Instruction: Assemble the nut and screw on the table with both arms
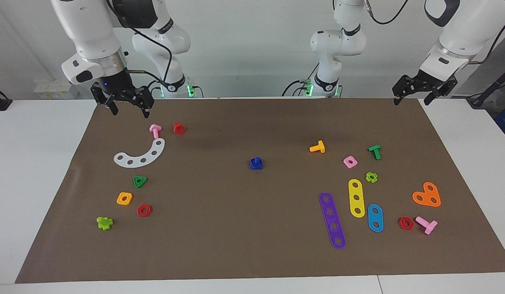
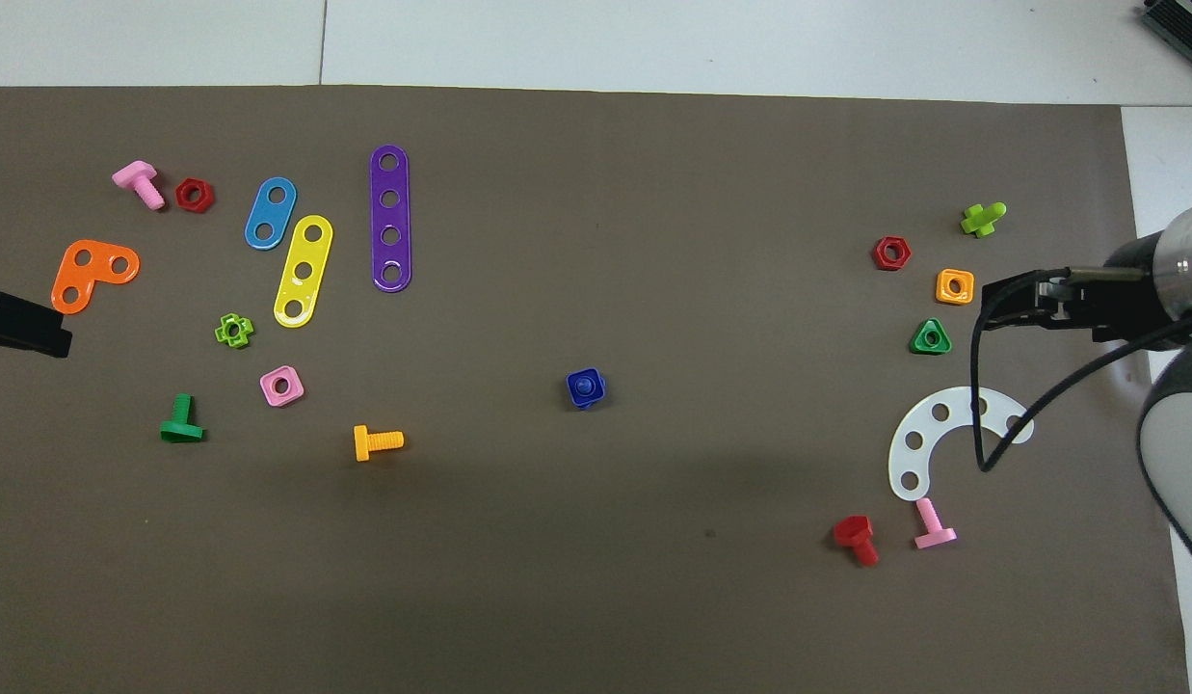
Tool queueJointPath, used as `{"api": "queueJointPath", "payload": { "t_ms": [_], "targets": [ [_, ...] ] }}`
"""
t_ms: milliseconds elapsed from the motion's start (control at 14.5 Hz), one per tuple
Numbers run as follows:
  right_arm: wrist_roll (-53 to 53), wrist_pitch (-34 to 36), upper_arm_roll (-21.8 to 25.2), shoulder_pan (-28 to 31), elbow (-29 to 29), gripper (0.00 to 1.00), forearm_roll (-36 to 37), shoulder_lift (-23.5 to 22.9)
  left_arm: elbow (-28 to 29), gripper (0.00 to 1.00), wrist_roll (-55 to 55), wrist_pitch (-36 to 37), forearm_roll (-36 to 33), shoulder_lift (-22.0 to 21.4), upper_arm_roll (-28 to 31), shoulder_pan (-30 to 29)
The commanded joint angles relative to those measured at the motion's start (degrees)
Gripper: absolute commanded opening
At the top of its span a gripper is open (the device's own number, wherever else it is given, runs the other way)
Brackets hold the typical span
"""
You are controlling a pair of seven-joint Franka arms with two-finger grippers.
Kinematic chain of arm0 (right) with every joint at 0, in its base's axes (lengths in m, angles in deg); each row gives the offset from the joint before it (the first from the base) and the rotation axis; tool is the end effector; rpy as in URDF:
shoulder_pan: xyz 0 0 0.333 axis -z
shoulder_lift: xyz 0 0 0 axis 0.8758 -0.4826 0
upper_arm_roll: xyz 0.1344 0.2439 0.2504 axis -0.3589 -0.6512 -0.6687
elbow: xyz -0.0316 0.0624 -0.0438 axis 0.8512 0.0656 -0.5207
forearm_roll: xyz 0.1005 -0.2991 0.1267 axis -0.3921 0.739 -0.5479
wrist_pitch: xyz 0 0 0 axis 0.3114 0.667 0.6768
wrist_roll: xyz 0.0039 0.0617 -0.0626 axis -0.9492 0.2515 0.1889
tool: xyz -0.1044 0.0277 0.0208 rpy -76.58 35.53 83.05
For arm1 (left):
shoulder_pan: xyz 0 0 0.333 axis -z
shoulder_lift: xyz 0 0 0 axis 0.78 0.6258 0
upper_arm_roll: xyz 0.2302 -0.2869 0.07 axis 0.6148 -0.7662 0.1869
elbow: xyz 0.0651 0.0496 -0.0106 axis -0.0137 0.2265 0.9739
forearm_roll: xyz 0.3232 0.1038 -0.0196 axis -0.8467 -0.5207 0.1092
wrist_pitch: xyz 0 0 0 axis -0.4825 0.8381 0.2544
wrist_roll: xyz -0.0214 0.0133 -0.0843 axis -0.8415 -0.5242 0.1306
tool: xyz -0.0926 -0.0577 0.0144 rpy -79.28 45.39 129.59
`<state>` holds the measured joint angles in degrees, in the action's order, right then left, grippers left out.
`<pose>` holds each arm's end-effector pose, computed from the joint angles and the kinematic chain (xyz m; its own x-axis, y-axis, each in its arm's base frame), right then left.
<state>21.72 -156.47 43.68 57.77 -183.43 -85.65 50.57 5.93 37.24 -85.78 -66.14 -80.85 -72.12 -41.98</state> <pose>0.4880 0.0323 0.6714 0.9915 -0.1272 0.0259 -0.1279 -0.9914 0.0282 0.4795 0.0159 0.6847 0.9903 -0.1170 -0.0748 -0.1194 -0.9924 -0.0286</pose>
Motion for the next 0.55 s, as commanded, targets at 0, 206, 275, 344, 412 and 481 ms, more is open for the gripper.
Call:
{"api": "queueJointPath", "payload": {
  "t_ms": [0, 206, 275, 344, 412, 481],
  "targets": [
    [-1.72, 0.26, -0.11, 0.65, -0.54, 1.00, -1.23, 0.81, 0.76, 1.00, 0.08, -2.32, -0.74, -1.02, -0.76, -0.40],
    [-1.72, 0.35, -0.11, 0.65, -0.54, 1.00, -1.23, 0.81, -0.73, 1.00, -0.19, -3.47, 0.66, -0.32, -0.85, -0.05],
    [-1.72, 0.61, -0.11, 0.65, -0.54, 1.00, -1.23, 0.81, -0.74, 1.00, -0.27, -3.56, 2.41, -0.31, -0.85, -0.57],
    [-1.72, 0.52, -0.20, 0.56, -0.54, 1.00, -1.23, 0.81, -0.74, 1.00, -0.27, -3.30, 3.91, -0.31, -0.50, -0.75],
    [-1.72, 0.61, -0.20, 0.48, -0.54, 1.00, -1.23, 0.81, -0.65, 1.00, -0.27, -3.12, 3.92, -0.40, -0.50, -0.84],
    [-1.72, 0.61, -0.20, 0.48, -0.54, 1.00, -1.23, 0.81, -0.56, 1.00, -0.27, -3.03, 3.75, -0.40, -0.50, -0.84]
  ]
}}
